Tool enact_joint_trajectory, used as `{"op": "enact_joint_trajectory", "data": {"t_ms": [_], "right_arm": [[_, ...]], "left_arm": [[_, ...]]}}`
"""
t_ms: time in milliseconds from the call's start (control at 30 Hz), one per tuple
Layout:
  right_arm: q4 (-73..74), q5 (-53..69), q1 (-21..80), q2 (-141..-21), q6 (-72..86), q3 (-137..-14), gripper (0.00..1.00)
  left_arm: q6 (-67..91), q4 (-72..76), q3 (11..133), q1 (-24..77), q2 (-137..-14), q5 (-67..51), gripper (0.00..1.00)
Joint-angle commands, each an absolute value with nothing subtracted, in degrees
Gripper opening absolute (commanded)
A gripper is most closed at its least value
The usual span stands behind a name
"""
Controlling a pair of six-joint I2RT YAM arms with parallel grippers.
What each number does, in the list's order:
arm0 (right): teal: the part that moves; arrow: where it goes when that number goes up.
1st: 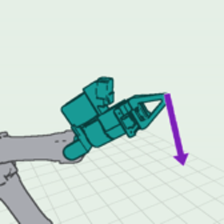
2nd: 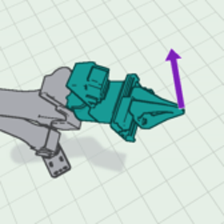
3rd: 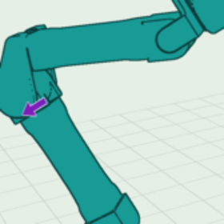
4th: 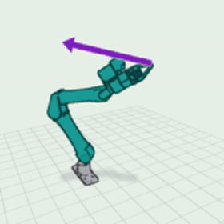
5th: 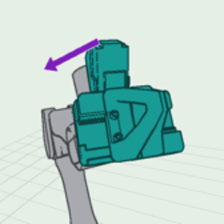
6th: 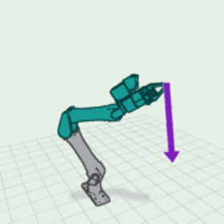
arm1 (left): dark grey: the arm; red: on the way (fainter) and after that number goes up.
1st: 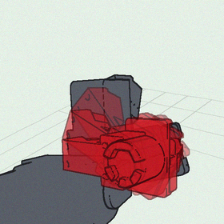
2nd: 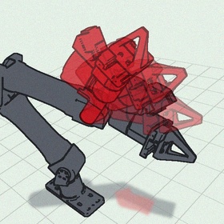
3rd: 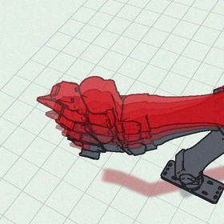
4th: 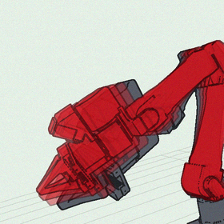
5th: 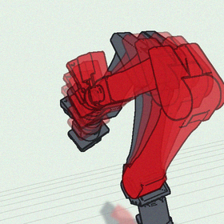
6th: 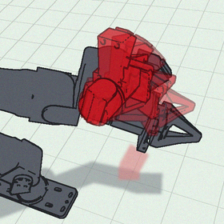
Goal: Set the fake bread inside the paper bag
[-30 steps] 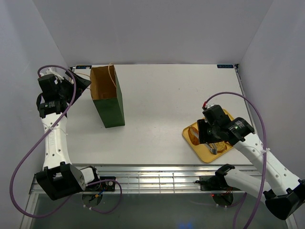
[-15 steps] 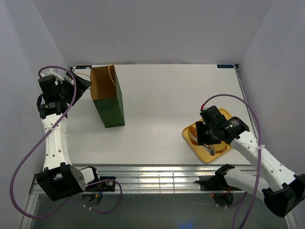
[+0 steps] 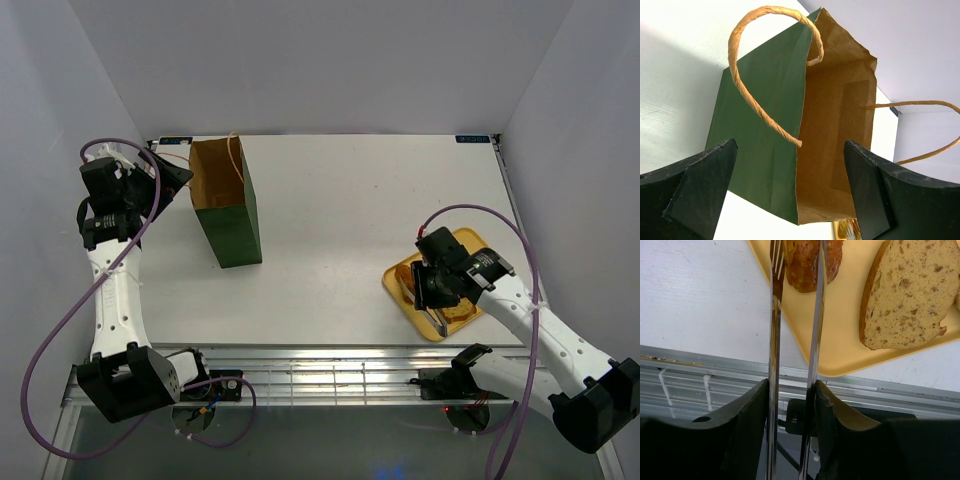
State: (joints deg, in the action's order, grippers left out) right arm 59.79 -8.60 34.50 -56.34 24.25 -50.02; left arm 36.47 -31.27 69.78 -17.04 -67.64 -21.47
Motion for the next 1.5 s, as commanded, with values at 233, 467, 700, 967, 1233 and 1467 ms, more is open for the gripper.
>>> {"op": "enact_joint_trajectory", "data": {"t_ms": [233, 467, 700, 967, 1233, 1467], "right_arm": [[65.8, -11.2, 34.3, -54.9, 24.1, -64.2, 0.4], [65.9, 2.1, 34.4, -59.0, 17.1, -78.1, 0.39], [57.8, 16.1, 36.8, -61.8, 16.0, -81.7, 0.39], [49.2, 30.4, 41.8, -65.7, 15.0, -84.2, 0.39], [42.7, 43.9, 47.5, -70.3, 16.0, -83.8, 0.4], [35.7, 42.7, 53.3, -75.3, 18.1, -85.8, 0.4]], "left_arm": [[36.2, -31.1, 70.6, -17.3, -65.4, -21.7, 0.98], [36.4, -30.9, 69.8, -17.2, -64.5, -21.6, 0.98], [35.9, -31.6, 69.6, -17.2, -63.5, -20.9, 0.98], [35.7, -32.3, 69.3, -17.2, -62.3, -20.6, 0.98], [35.9, -33.0, 68.6, -17.3, -60.3, -18.8, 0.98], [37.3, -34.3, 68.5, -17.2, -56.6, -14.4, 0.98]]}}
